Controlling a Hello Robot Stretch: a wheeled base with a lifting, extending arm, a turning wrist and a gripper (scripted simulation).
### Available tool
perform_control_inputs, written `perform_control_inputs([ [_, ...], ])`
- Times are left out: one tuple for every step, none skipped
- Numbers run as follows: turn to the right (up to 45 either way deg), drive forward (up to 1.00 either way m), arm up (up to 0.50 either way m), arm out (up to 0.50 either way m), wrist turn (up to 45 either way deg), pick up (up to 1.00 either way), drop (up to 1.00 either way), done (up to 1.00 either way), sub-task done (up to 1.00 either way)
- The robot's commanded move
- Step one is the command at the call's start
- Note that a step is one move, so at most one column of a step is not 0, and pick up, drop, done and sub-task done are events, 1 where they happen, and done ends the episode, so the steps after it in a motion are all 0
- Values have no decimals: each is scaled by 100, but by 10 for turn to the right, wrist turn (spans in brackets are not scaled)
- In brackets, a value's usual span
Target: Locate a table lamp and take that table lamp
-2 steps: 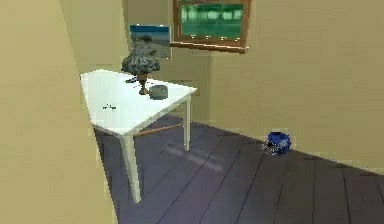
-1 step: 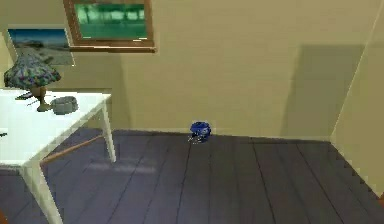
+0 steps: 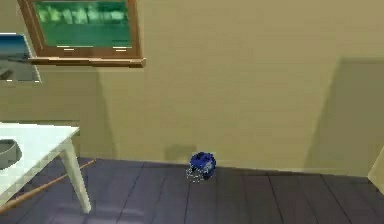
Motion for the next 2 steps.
perform_control_inputs([
  [-420,0,0,0,0,0,0,0,0],
  [0,50,0,0,0,0,0,0,0],
])
